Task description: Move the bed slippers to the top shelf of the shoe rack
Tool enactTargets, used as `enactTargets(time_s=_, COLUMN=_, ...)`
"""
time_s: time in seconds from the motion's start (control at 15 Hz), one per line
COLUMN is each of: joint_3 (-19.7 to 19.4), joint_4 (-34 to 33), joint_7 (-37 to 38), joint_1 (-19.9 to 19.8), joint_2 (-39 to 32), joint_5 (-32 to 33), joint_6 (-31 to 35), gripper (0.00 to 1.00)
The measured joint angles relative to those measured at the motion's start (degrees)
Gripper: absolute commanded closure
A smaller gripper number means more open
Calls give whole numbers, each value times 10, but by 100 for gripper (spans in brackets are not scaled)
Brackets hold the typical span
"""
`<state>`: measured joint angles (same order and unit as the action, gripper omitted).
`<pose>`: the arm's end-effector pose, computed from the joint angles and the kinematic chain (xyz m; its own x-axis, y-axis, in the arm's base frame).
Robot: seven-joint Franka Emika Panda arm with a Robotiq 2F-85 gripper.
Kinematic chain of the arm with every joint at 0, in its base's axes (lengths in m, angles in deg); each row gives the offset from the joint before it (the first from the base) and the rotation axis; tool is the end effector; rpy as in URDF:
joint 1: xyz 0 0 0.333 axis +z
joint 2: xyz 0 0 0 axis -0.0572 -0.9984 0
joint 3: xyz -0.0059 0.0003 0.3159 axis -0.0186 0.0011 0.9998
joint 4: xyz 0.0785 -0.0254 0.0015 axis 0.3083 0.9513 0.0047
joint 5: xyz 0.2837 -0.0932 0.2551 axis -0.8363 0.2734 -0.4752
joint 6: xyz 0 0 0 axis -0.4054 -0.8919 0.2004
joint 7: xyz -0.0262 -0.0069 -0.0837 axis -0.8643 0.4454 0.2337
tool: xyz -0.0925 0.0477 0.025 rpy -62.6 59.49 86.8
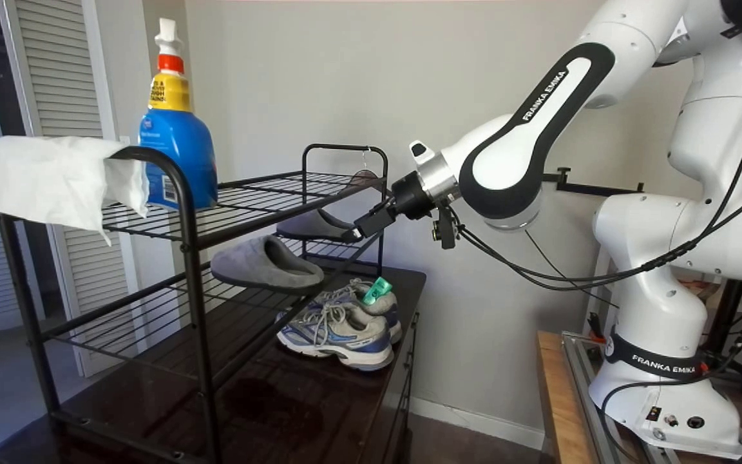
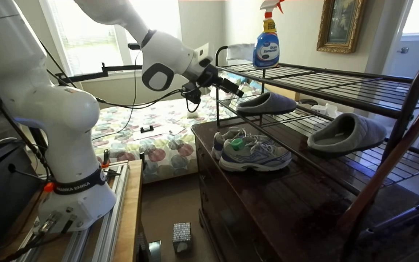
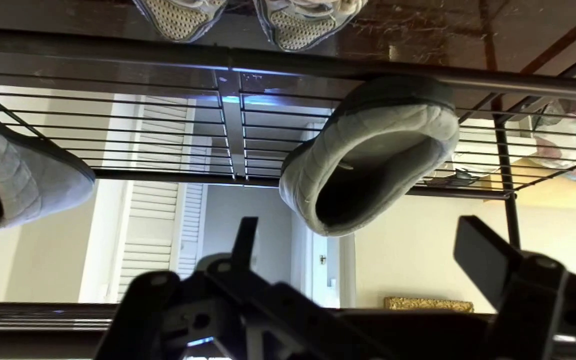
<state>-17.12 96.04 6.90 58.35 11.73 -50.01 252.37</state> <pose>0.4087 0.0901 0.3821 0.5417 0.1299 0.8305 0.1662 -0.9850 0.0456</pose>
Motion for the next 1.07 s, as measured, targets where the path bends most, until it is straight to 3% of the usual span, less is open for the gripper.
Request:
enactTargets(time_s=0.13, joint_3=-22, joint_4=-2, joint_7=34, joint_1=14, joint_2=-27, joint_5=28, joint_6=3, gripper=0)
enactTargets(time_s=0.2, joint_3=0, joint_4=-3, joint_7=66, joint_1=-11, joint_2=-44, joint_5=55, joint_6=2, gripper=0)
enactTargets(time_s=0.47, joint_3=169, joint_4=-12, joint_7=185, joint_1=-184, joint_2=-116, joint_5=138, joint_6=5, gripper=0)
enactTargets(time_s=0.73, joint_3=184, joint_4=-43, joint_7=234, joint_1=-196, joint_2=-181, joint_5=142, joint_6=42, gripper=0)
enactTargets(time_s=1.07, joint_3=292, joint_4=-68, joint_7=259, joint_1=-302, joint_2=-221, joint_5=142, joint_6=97, gripper=0)
